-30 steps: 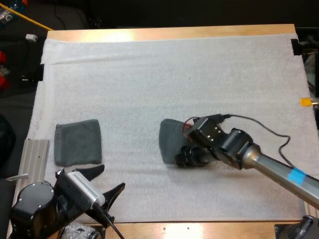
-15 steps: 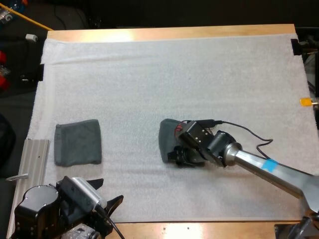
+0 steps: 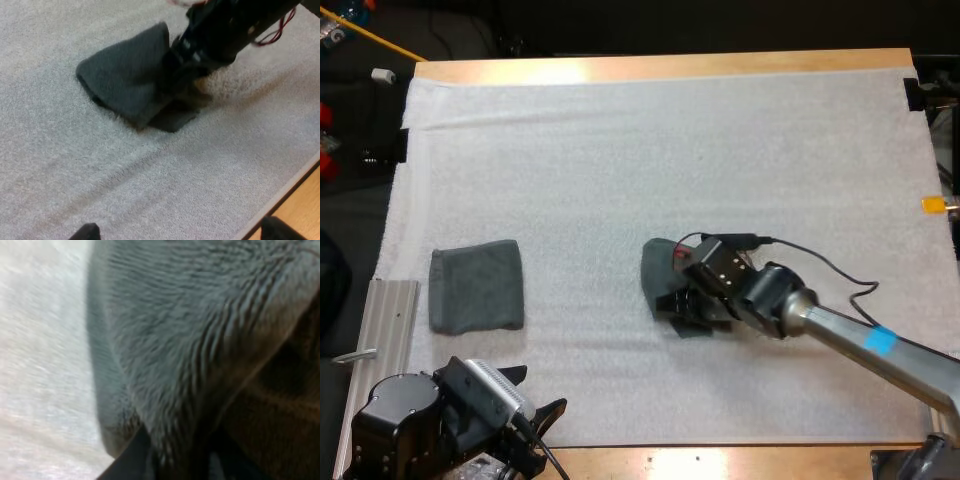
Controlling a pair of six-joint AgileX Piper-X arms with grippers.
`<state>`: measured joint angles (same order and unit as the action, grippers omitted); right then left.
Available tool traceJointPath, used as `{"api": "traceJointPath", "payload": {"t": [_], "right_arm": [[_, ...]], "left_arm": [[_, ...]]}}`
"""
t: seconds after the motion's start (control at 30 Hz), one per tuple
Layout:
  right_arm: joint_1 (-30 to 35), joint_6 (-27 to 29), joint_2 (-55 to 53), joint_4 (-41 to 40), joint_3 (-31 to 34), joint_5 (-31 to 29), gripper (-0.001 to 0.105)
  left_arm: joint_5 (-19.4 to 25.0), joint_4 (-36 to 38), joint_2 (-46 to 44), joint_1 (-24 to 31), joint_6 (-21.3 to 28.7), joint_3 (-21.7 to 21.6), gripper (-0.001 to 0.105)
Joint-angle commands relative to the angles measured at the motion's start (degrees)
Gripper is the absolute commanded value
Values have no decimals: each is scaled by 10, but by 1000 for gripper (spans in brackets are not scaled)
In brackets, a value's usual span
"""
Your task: Pick towel from pile, fold and stack
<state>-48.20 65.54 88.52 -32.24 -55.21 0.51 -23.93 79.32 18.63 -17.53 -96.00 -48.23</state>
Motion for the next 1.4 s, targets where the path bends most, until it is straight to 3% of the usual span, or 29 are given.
{"api": "traceJointPath", "payload": {"t": [0.0,0.2,0.53,0.7,0.83,1.0,1.23,1.37], "right_arm": [[0,-1,-21,2,-2,-5,11],[0,15,-85,2,-2,-9,0],[0,91,-177,-6,-78,-52,0],[0,149,-203,-74,-156,-105,0],[0,168,-204,-151,-187,-109,0],[0,168,-196,-224,-149,-101,0],[0,143,-173,-231,-28,-126,0],[0,126,-173,-251,-5,-127,0]], "left_arm": [[-3,1,2,-3,-1,-3,62],[-3,1,2,-3,-1,-3,62],[-3,1,2,-3,-1,-3,62],[-3,1,2,-3,-1,-3,62],[-3,-1,2,-3,-1,-3,62],[-3,-18,2,-3,-1,-3,62],[-3,-40,2,-3,-1,-3,62],[-3,-39,2,-3,-1,-3,62]]}}
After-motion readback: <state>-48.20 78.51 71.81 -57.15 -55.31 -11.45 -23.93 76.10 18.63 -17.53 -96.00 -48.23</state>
